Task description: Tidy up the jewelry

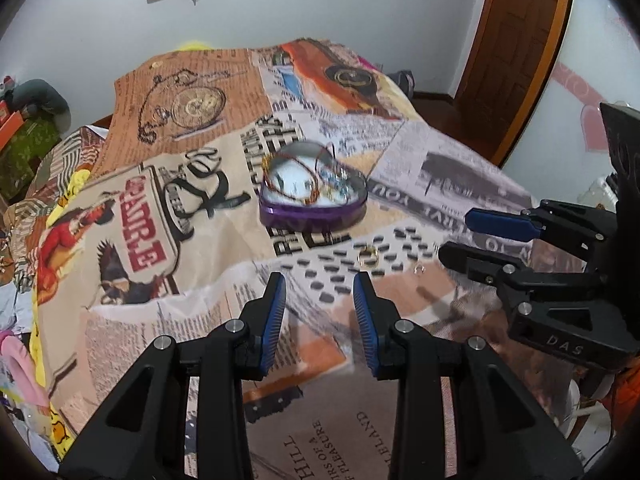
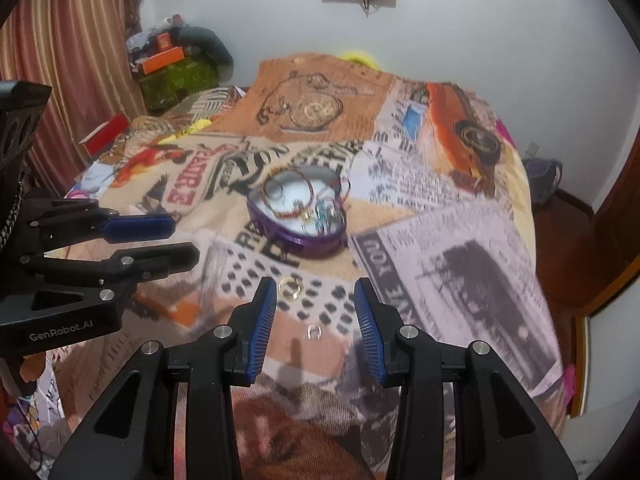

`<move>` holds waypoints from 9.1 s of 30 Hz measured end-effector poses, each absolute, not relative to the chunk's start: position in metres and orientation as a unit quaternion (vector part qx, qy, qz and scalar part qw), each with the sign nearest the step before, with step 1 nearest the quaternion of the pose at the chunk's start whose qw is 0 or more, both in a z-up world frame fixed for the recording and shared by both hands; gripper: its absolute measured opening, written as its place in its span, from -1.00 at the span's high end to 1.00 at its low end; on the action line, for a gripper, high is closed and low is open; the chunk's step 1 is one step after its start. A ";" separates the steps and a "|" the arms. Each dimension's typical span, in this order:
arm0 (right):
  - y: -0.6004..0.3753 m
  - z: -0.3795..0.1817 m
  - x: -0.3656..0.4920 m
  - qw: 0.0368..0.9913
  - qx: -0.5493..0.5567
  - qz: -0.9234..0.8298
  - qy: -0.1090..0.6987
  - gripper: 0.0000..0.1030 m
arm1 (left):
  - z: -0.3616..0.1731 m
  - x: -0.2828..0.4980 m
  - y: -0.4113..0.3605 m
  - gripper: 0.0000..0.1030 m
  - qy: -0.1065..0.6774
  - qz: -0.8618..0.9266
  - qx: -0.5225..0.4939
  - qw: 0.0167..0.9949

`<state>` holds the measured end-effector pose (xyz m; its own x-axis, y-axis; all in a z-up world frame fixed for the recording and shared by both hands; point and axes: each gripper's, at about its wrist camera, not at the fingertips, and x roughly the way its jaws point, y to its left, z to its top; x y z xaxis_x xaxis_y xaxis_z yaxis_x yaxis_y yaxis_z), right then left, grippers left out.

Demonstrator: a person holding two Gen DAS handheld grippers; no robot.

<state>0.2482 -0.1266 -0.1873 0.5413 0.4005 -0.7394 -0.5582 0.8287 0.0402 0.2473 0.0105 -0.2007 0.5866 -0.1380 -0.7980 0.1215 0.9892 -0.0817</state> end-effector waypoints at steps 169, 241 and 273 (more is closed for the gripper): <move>-0.154 0.030 0.051 0.966 0.013 0.254 0.034 0.01 | 0.031 0.025 -0.006 -0.21 0.043 -0.030 0.003 0.999; -0.162 0.013 0.005 0.983 0.004 0.181 0.025 -0.91 | 0.016 -0.011 -0.002 -0.85 0.045 0.017 -0.045 0.998; -0.160 0.011 0.011 0.984 0.011 0.174 0.039 -0.94 | 0.004 0.006 -0.006 -0.97 0.060 0.008 -0.039 0.997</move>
<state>0.0113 -0.1598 0.0106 0.9363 0.3437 -0.0730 -0.3420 0.9391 0.0344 0.0060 -0.0058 0.0040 0.9926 0.0114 -0.1212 -0.0209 0.9968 -0.0771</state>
